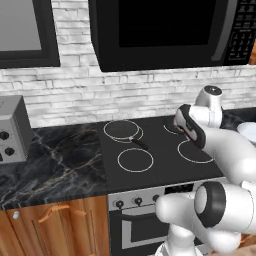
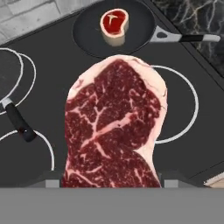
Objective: Place one of the steaks on the plate and the other in the bowl. Then place the bowl in the fridge.
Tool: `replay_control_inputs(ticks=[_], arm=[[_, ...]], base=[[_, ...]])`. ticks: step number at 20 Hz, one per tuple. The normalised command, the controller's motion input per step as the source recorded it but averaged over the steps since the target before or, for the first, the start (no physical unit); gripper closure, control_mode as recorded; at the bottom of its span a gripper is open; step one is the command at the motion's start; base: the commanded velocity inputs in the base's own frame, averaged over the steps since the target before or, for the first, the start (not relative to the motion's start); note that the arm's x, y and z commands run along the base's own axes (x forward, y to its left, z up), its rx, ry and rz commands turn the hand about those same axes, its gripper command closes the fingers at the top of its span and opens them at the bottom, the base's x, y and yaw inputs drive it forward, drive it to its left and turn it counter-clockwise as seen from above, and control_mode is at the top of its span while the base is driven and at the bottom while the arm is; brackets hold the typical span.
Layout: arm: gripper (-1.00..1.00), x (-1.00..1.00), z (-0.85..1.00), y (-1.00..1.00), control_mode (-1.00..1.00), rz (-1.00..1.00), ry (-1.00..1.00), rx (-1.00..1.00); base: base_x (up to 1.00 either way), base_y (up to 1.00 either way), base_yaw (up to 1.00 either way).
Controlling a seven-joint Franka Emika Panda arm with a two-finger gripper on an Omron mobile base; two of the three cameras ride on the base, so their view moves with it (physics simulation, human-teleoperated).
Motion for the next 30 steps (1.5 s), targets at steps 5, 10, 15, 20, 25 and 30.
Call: replay_control_inputs(ticks=[5, 10, 15, 20, 25, 30], arm=[[1.0, 0.07, 0.0, -0.99, -1.0, -0.2, 0.13, 0.0], [1.0, 0.06, 0.0, -0.94, -1.0, -0.13, 0.04, 0.0], [1.0, 0.08, 0.0, -0.82, -1.0, 0.0, 0.0, 0.0], [1.0, 0.1, -0.01, -0.81, -1.0, 0.0, 0.0, 0.01], [1.0, 0.08, 0.0, -0.67, -1.0, 0.0, 0.0, 0.0], [1.0, 0.04, 0.0, -0.51, -1.0, 0.0, 0.0, 0.0]], base=[[0.0, 0.0, 0.0], [0.0, 0.0, 0.0], [0.0, 0.0, 0.0], [0.0, 0.0, 0.0], [0.0, 0.0, 0.0], [0.0, 0.0, 0.0]])
